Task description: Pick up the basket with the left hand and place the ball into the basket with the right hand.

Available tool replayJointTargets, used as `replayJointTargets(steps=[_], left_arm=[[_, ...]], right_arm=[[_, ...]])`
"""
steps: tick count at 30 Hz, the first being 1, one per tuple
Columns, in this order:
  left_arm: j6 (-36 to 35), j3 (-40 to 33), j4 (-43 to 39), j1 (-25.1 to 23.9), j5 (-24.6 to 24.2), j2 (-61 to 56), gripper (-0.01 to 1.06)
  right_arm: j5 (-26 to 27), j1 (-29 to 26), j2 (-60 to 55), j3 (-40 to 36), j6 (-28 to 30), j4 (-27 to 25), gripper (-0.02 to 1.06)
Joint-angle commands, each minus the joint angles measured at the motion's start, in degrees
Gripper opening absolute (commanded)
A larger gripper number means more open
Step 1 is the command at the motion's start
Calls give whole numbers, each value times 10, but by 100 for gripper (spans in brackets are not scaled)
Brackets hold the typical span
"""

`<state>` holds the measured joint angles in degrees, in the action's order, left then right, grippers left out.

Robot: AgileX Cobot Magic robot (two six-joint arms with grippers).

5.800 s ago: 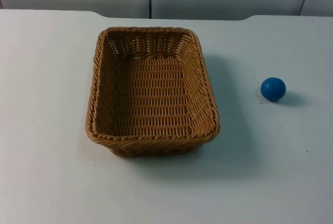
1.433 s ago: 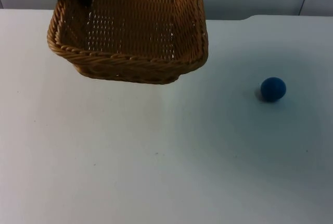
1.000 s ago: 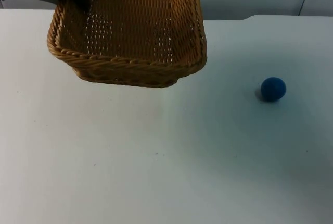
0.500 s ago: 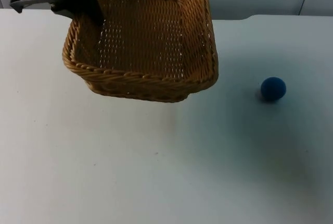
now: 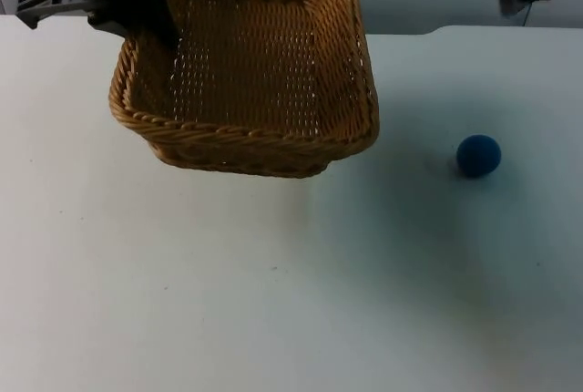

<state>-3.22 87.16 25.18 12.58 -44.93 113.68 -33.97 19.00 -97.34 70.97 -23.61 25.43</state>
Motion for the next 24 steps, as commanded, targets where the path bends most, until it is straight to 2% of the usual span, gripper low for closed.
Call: replayJointTargets(steps=[1, 6, 11, 13, 15, 17, 24], left_arm=[[-2, 0, 17, -3, 9, -5, 0], [-2, 0, 17, -3, 9, -5, 0], [-2, 0, 16, -3, 5, -5, 0], [-2, 0, 17, -3, 2, -5, 0], [-2, 0, 20, -3, 1, -5, 0], [-2, 0, 20, -3, 1, -5, 0], [-2, 0, 21, -3, 3, -5, 0]], right_arm=[[15, 3, -33, 14, -9, -4, 105], [10, 3, -103, 43, -19, -8, 105], [14, 3, -158, 67, -17, -35, 105], [21, -4, -176, 74, -10, -67, 105], [28, -18, -192, 80, 5, -124, 105], [31, -24, -198, 81, 14, -143, 105], [21, -32, -223, 80, 18, -150, 105]])
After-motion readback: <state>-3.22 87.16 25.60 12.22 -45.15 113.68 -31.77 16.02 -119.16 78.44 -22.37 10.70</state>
